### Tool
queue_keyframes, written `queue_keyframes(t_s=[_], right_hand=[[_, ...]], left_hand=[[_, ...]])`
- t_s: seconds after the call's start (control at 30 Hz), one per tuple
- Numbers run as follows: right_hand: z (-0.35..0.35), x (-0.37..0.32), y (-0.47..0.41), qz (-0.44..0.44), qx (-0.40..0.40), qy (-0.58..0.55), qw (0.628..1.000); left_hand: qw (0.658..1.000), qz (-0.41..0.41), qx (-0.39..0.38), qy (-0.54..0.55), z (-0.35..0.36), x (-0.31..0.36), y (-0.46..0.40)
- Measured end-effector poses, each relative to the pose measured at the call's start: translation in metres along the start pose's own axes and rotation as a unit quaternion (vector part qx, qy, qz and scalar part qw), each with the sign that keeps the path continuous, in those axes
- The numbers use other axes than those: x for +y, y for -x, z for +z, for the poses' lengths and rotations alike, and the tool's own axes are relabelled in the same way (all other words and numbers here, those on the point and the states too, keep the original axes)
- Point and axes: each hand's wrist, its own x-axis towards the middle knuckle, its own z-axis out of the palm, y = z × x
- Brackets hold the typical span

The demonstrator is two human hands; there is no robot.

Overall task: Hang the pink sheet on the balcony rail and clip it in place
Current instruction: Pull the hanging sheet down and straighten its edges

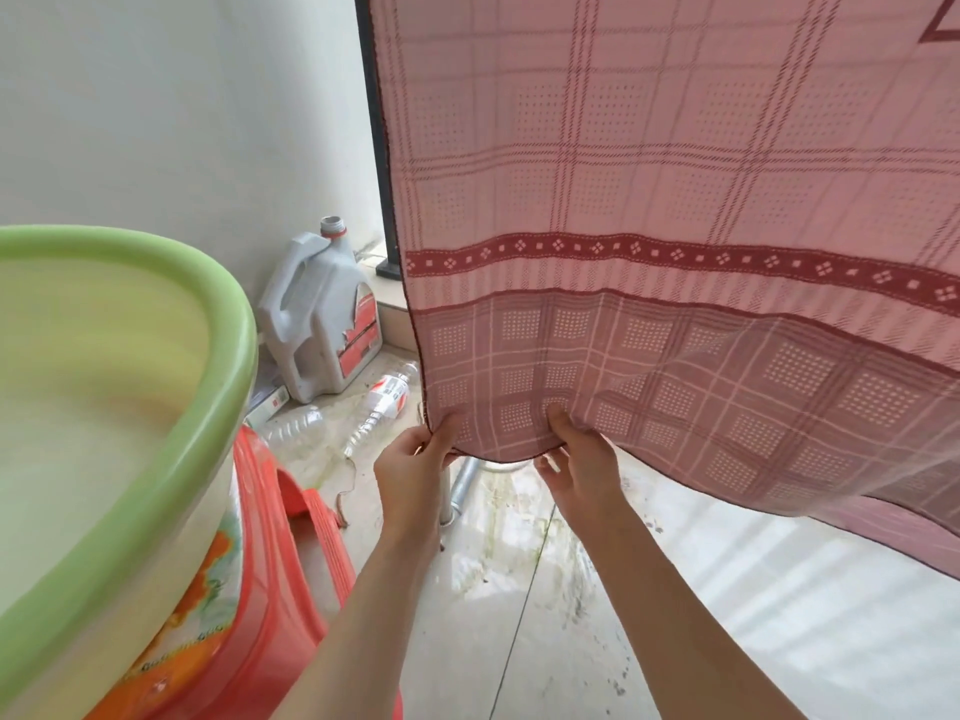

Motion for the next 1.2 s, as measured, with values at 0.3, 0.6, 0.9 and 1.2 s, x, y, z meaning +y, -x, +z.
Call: queue_keyframes(t_s=[0.3,0.6,0.9,1.2], right_hand=[[0.0,0.011,-0.005,-0.02,-0.125,-0.059,0.99],[0.0,0.039,-0.013,-0.006,-0.022,0.005,1.0],[0.01,0.057,-0.009,0.008,-0.008,-0.048,0.999],[0.003,0.04,-0.001,0.047,-0.08,-0.122,0.988]], left_hand=[[0.994,0.006,0.047,0.096,-0.023,0.002,-0.029],[0.996,0.023,0.056,0.058,-0.032,-0.003,-0.051],[0.994,0.027,0.086,0.069,-0.032,-0.006,-0.055],[0.989,-0.024,0.014,0.147,-0.042,0.001,-0.04]])
